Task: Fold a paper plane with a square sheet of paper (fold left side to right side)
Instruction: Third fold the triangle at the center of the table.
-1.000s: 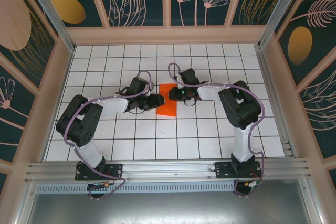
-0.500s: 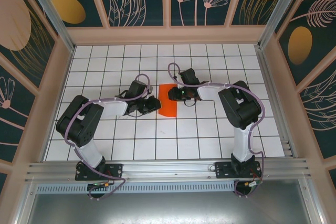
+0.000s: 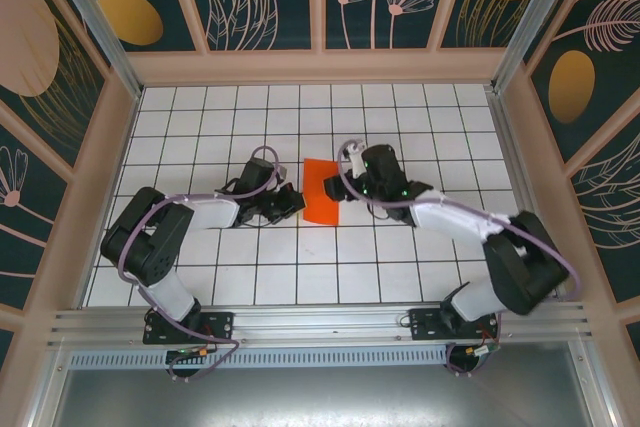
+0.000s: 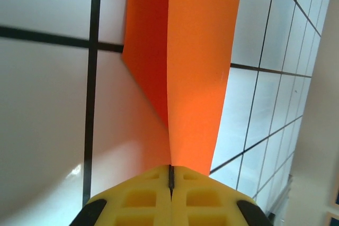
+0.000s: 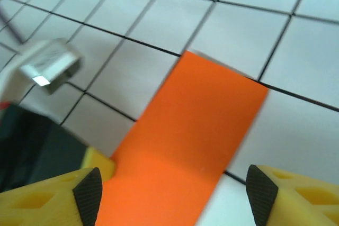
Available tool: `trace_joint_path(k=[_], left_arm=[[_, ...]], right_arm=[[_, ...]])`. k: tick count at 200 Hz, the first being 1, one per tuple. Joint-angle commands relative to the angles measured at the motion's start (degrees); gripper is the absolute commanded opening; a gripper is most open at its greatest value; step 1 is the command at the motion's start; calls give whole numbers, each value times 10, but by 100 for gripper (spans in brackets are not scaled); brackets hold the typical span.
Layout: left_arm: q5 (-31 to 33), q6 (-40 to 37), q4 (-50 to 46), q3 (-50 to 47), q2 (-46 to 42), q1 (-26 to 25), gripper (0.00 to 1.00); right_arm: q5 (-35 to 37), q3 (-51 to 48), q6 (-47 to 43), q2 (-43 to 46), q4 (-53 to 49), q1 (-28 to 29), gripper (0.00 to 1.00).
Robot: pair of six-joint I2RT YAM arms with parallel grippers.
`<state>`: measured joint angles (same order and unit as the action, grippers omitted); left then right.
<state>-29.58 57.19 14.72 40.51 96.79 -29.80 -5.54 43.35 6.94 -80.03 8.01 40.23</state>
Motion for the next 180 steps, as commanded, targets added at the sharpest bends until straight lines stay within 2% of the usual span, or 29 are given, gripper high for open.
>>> trace_joint_path(k=[1, 30, 57, 105, 180], left_arm=[[-24, 43, 35, -14, -18, -4, 4], [-29, 44, 28, -17, -24, -5, 4], [-30, 43, 26, -16, -25, -5, 4], [-32, 37, 17, -13, -23, -6, 5], [-28, 36, 12, -11, -21, -6, 9]], right_arm=[[88, -67, -60, 36, 31, 69, 79], [189, -100, -91, 18, 59, 170, 81], [254, -85, -120, -50, 82, 214, 80], [290, -31, -163, -143, 98, 225, 70], [277, -10, -183, -153, 111, 225, 41]])
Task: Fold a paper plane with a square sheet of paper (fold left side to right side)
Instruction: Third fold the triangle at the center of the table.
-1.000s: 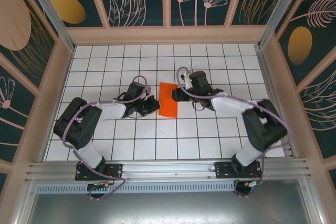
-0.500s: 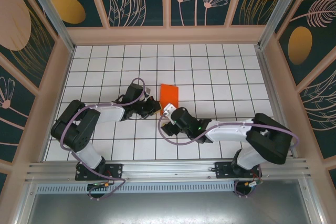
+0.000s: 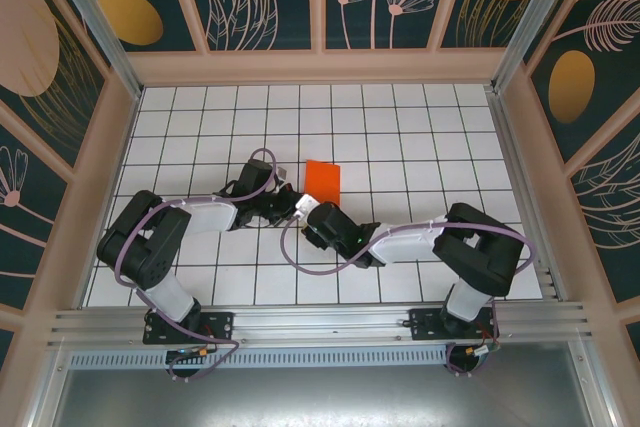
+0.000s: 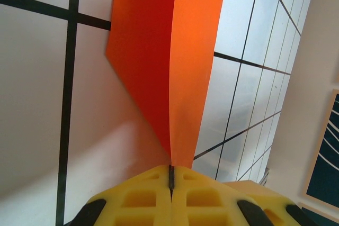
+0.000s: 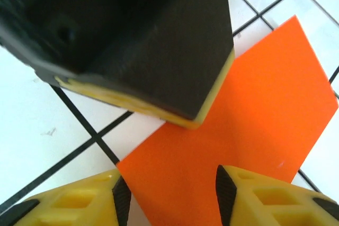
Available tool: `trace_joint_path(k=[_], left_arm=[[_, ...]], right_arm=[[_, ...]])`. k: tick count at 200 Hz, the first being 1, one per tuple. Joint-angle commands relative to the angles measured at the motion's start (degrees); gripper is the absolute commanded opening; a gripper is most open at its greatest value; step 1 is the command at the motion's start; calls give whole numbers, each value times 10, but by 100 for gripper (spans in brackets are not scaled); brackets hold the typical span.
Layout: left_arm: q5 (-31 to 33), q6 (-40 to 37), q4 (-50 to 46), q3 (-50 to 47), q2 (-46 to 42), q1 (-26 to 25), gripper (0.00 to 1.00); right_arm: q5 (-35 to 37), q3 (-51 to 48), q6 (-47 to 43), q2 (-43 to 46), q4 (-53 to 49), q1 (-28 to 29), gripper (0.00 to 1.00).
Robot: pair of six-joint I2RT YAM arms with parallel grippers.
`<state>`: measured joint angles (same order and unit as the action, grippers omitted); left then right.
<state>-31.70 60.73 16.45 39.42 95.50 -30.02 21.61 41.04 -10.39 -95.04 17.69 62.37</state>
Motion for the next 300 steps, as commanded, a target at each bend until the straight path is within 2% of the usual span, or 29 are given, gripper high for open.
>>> trace_joint_path(k=[1, 30, 58, 87, 104, 124, 153, 174, 184, 219, 249, 300], left_arm=[[-6, 0, -5, 0, -8, -3, 9], [-1, -3, -10, 3, -10, -4, 18], [41, -30, -46, 17, -35, -2, 36], [76, -58, -85, 27, -72, 19, 52], [73, -66, -86, 27, -86, 46, 55], [64, -93, -93, 49, -81, 61, 53], [35, -164, -125, 131, -21, 59, 39], [72, -241, -194, 217, 23, 37, 33], [71, -263, -209, 251, 61, 29, 32], [26, -281, -207, 315, 157, 23, 26], [5, -299, -215, 360, 215, 14, 25], [15, -312, -233, 373, 271, 12, 23]], right_arm=[[5, 13, -10, -2, 14, 4, 41], [-2, 8, -13, 4, 10, 4, 20], [-19, -5, -12, 21, 1, 1, 0], [-62, -21, -1, 40, -18, -12, 0], [-83, -30, 8, 50, -24, -21, 0], [-107, -35, 19, 61, -28, -30, 0], [-147, -39, 35, 62, -28, -47, 0], [-168, -43, 46, 60, -21, -61, 0], [-174, -43, 51, 60, -19, -66, 0], [-205, -42, 72, 61, -10, -88, 0], [-242, -43, 91, 56, -8, -103, 0], [-289, -38, 132, 44, -9, -133, 0]])
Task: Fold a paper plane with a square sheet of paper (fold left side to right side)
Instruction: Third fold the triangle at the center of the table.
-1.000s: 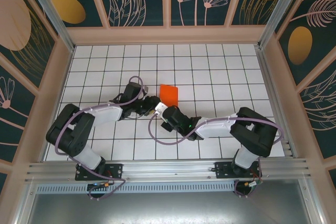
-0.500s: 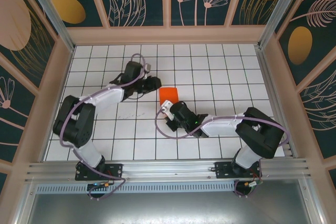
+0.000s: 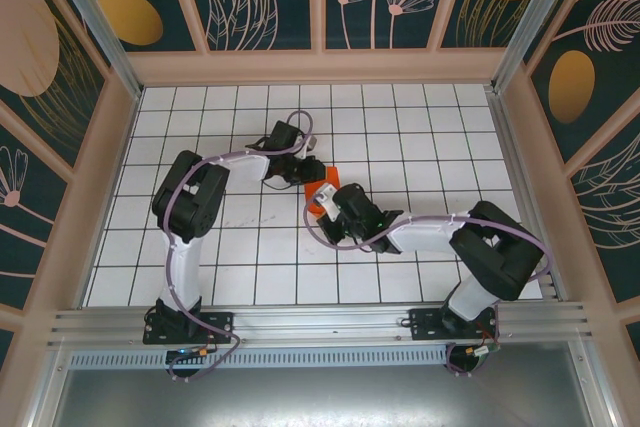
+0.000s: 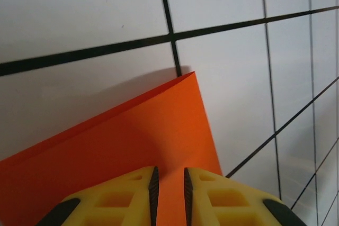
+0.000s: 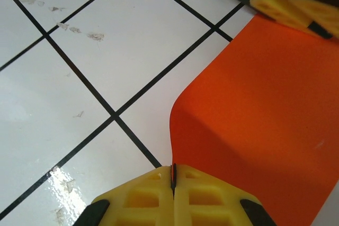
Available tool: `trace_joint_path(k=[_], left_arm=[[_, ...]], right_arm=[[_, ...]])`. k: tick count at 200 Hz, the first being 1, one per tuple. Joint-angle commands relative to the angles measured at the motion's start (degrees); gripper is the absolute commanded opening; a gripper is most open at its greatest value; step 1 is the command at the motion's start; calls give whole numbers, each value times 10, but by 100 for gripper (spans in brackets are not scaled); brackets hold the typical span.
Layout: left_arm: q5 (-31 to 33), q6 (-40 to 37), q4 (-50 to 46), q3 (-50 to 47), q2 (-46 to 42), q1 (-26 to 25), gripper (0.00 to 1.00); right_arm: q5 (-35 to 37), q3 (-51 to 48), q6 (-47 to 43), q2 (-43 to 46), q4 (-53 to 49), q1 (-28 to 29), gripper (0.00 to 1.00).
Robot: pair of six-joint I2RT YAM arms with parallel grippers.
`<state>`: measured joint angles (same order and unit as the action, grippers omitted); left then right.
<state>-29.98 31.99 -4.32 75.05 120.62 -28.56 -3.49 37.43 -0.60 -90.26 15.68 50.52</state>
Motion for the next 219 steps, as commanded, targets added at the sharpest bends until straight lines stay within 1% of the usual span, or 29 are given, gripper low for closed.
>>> trace_joint_path(k=[1, 52, 91, 138, 219], left_arm=[[-1, -26, -26, 16, 20, -3, 23], [14, -32, -32, 4, 38, -3, 22], [13, -32, -30, 2, 41, -4, 20], [13, -32, -29, 1, 40, -4, 19], [14, -30, -28, -2, 41, -4, 19]], right_arm=[[-39, -2, 35, -5, 11, -15, 0], [-56, 16, 85, -24, -14, -58, 0], [-40, 43, 103, -55, -44, -78, 0], [-13, 64, 122, -73, -58, -90, 0], [0, 74, 122, -83, -72, -95, 0]])
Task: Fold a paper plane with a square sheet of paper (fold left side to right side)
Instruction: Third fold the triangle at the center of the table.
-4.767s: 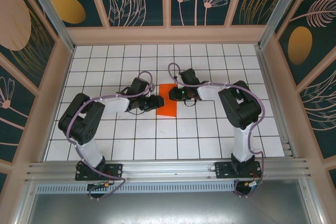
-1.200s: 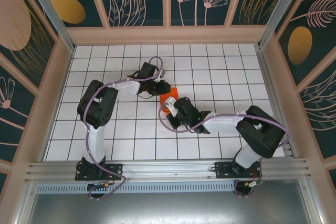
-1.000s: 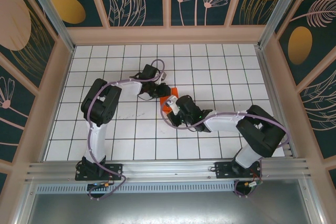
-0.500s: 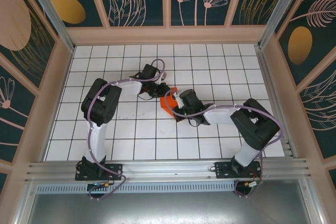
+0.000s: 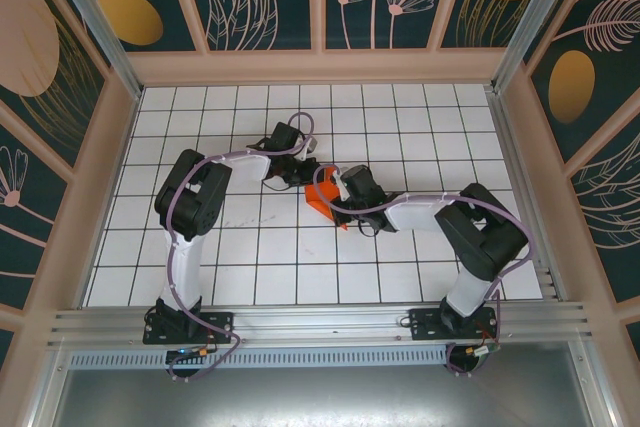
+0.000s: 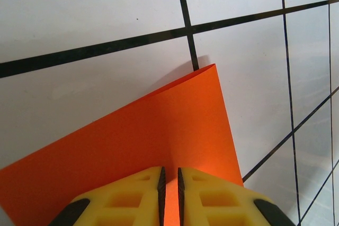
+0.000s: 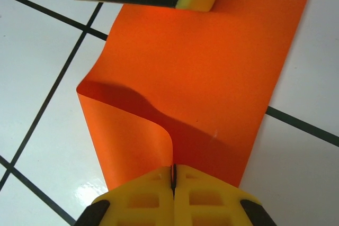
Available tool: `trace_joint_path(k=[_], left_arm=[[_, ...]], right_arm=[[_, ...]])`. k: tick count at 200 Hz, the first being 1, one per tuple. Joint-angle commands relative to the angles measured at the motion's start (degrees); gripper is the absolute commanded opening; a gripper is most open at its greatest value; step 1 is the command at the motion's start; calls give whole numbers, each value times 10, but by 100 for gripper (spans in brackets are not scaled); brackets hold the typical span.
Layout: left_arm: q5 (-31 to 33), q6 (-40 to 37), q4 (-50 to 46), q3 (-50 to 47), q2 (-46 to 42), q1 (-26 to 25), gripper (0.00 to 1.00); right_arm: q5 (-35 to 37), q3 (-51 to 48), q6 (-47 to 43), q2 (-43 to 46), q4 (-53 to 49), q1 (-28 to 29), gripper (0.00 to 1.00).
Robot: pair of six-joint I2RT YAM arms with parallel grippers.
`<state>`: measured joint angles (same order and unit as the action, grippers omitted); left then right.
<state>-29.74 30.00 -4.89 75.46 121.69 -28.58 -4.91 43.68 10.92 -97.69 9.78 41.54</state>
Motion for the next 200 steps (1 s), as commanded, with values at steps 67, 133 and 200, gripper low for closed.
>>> trace_joint_path(k=[67, 133, 200], left_arm=[[13, -10, -21, -8, 29, -5, 18], [13, -10, -22, -8, 30, -5, 18], [13, -9, -20, -9, 30, -5, 18]], right_arm=[[23, 14, 16, -9, -20, -8, 0], [35, 17, 18, -13, -28, -9, 0], [27, 23, 20, -18, -26, -9, 0]])
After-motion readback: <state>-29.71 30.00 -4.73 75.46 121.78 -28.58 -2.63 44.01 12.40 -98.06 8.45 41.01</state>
